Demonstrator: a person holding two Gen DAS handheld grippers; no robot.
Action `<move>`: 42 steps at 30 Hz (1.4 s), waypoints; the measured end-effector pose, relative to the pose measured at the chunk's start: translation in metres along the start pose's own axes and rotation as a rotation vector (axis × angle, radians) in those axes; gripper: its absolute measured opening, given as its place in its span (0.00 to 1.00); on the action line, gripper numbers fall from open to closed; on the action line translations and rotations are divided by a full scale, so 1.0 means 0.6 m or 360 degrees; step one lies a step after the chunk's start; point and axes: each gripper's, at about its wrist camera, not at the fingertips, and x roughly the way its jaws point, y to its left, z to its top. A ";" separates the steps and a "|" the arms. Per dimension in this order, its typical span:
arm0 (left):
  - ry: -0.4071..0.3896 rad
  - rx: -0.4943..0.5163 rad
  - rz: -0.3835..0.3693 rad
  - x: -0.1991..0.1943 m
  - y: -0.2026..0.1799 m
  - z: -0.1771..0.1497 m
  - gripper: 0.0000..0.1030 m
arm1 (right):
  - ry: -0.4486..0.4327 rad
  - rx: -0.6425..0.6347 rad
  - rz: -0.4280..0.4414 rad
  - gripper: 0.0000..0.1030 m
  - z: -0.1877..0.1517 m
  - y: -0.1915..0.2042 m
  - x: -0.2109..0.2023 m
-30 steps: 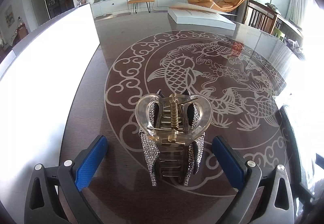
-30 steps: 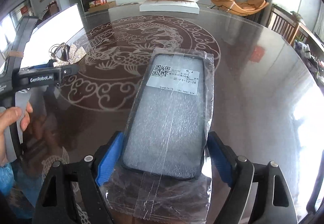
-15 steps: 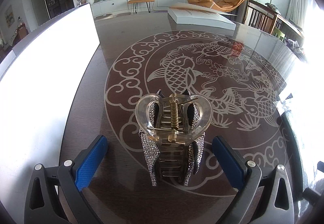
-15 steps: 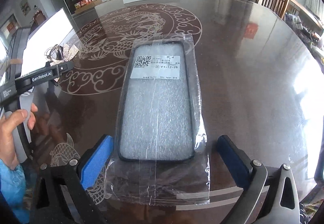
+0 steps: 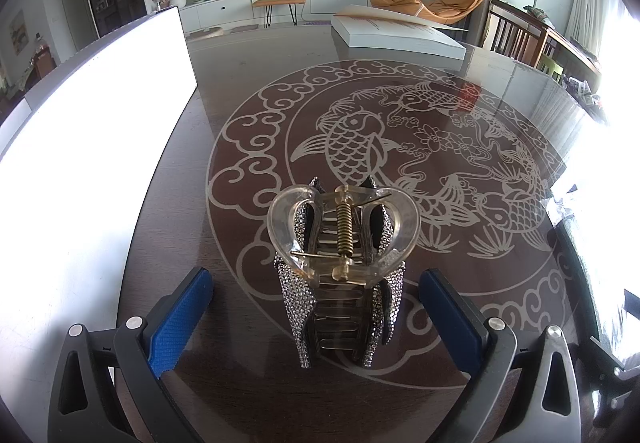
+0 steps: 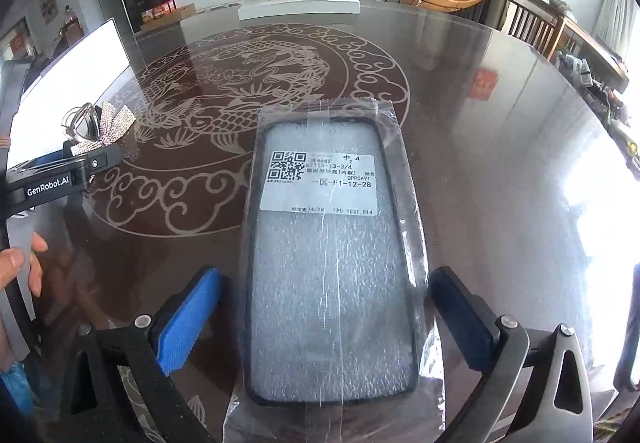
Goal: Organize objects
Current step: 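Lift the clip and bagged phone case and carry them toward the bin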
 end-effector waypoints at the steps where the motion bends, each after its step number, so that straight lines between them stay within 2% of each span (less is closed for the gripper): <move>1: 0.0000 0.0000 0.0000 0.001 0.000 0.000 1.00 | -0.0006 -0.0008 0.0004 1.00 0.000 -0.001 0.000; 5: 0.0000 0.0000 0.0000 -0.001 0.000 0.000 1.00 | -0.0074 -0.0029 0.0018 1.00 -0.005 -0.005 0.000; 19: -0.0001 0.0001 0.0003 0.000 0.000 0.000 1.00 | -0.0085 -0.0028 0.0021 1.00 -0.003 -0.005 0.003; 22: 0.0022 0.0079 -0.0063 -0.001 0.000 0.001 1.00 | -0.0066 -0.0032 0.0022 1.00 -0.001 -0.004 0.004; 24: 0.0096 0.0146 -0.0119 -0.002 0.003 0.004 1.00 | 0.0004 -0.0048 0.0035 1.00 0.006 -0.005 0.006; 26: 0.0167 0.0089 -0.0143 -0.005 0.009 0.006 1.00 | 0.0152 -0.0080 0.0054 1.00 0.025 -0.006 0.013; 27: 0.0204 0.0065 -0.0142 -0.004 0.012 0.010 1.00 | 0.0218 -0.0099 0.0058 1.00 0.033 -0.005 0.017; 29: 0.0284 0.0107 -0.0059 0.007 0.007 0.017 1.00 | 0.0340 -0.0132 0.0069 1.00 0.053 -0.005 0.028; 32: 0.0279 0.0198 -0.0083 0.013 -0.008 0.028 1.00 | 0.0404 -0.0168 0.0103 1.00 0.075 -0.009 0.039; 33: 0.0249 0.0247 -0.0071 0.013 -0.015 0.030 0.96 | 0.0383 -0.0177 0.0097 0.91 0.080 -0.012 0.038; 34: 0.0197 0.0261 -0.0086 0.007 -0.018 0.033 0.74 | 0.0357 -0.0196 0.0102 0.75 0.084 -0.014 0.033; 35: 0.0172 0.0245 -0.0118 0.001 -0.018 0.037 0.54 | 0.0368 -0.0187 0.0103 0.74 0.087 -0.017 0.031; 37: 0.0147 0.0221 -0.0089 -0.009 -0.014 0.042 0.54 | 0.0377 -0.0126 0.0177 0.74 0.084 -0.028 0.025; 42: 0.0024 0.0119 -0.0235 -0.087 -0.005 0.023 0.54 | 0.0311 0.0034 0.0349 0.74 0.077 -0.043 -0.018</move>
